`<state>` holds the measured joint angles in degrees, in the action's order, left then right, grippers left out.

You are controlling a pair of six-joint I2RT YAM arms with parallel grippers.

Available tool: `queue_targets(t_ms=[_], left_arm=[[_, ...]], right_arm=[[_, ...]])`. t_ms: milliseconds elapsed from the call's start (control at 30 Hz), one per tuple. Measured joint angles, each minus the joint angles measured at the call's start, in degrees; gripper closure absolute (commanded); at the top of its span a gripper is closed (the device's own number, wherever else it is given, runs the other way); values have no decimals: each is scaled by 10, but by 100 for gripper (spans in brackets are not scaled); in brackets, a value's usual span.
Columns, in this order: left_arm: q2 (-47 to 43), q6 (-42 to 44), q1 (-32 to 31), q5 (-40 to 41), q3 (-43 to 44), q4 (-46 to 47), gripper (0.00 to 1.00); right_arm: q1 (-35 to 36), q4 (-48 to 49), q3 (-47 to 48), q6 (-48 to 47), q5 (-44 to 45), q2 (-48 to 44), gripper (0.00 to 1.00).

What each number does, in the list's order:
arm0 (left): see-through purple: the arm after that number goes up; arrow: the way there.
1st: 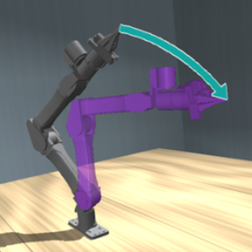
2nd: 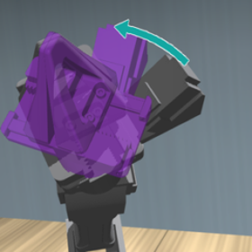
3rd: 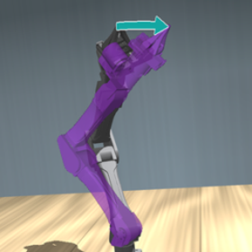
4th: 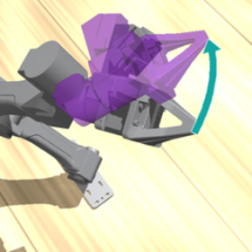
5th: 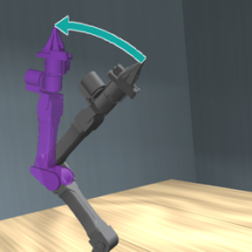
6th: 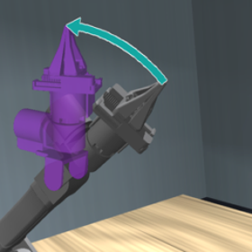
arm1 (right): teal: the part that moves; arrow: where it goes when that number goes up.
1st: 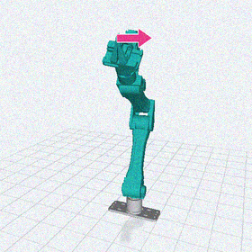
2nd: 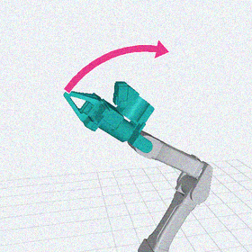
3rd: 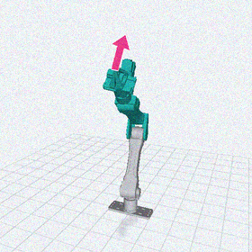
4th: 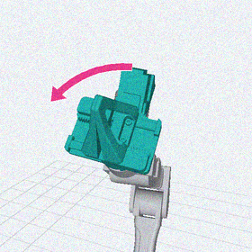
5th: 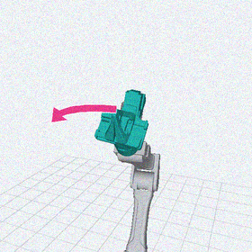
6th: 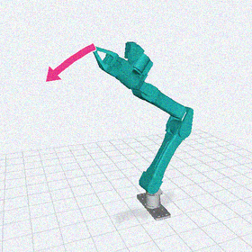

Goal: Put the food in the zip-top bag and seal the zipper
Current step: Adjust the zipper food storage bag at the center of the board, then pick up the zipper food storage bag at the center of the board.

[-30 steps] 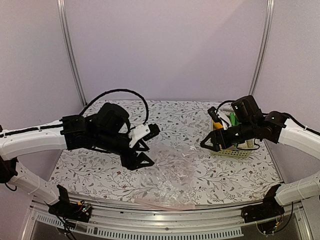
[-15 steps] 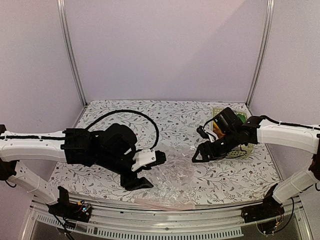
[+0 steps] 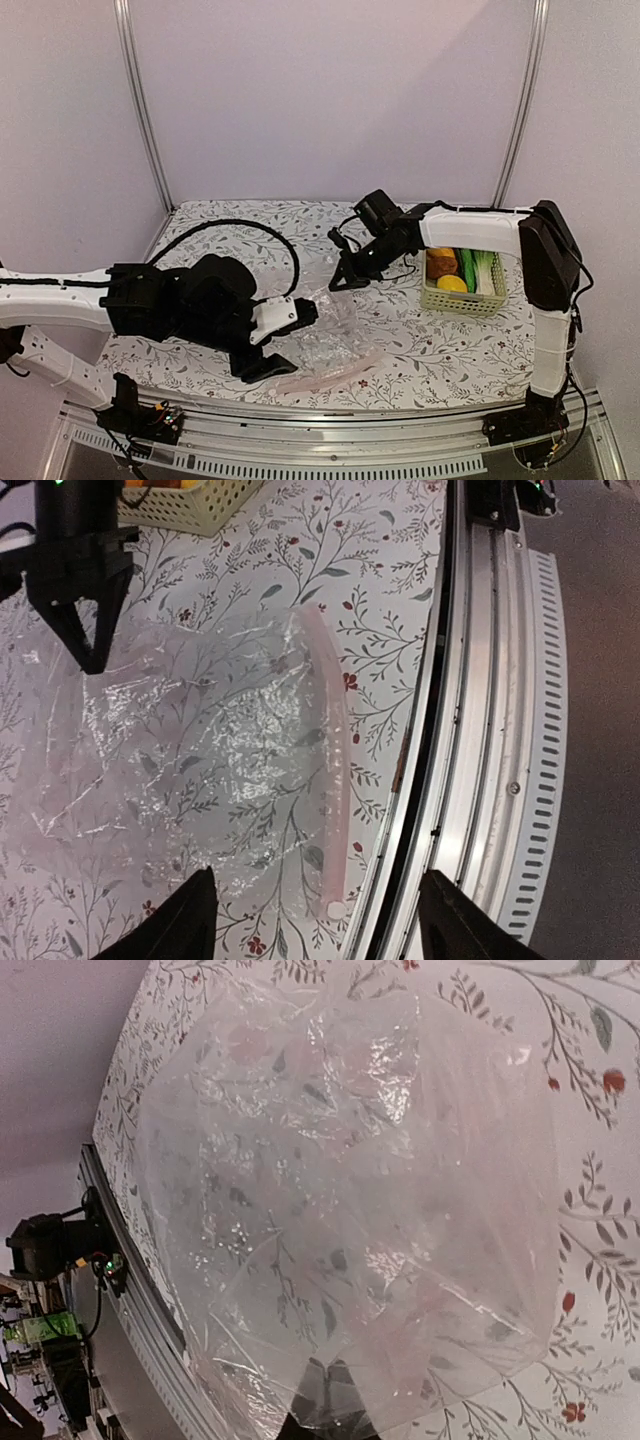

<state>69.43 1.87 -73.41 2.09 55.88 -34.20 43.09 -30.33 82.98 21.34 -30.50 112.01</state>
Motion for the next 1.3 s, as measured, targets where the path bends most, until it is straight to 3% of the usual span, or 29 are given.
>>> queue_targets(t_ms=[67,167,233,333,533,733,1300], left_arm=[[1,-2,-2,9,0,0,32],[14,-13,-12,43,0,3,31],[32,-26,-21,71,2,6,29],[86,-54,-46,134,22,8,28],[177,-118,-76,234,57,11,29],[201,-124,-71,263,57,12,27],[272,-23,-30,286,28,86,29]], right_arm=[[0,-5,91,-10,4,60,93],[-2,-21,212,-20,6,136,66],[-7,-29,236,-17,9,155,54],[-16,-42,200,-19,17,147,45],[-48,-70,64,-12,42,34,43],[-74,-65,16,-11,41,-105,42],[-85,-56,-27,8,31,-120,42]])
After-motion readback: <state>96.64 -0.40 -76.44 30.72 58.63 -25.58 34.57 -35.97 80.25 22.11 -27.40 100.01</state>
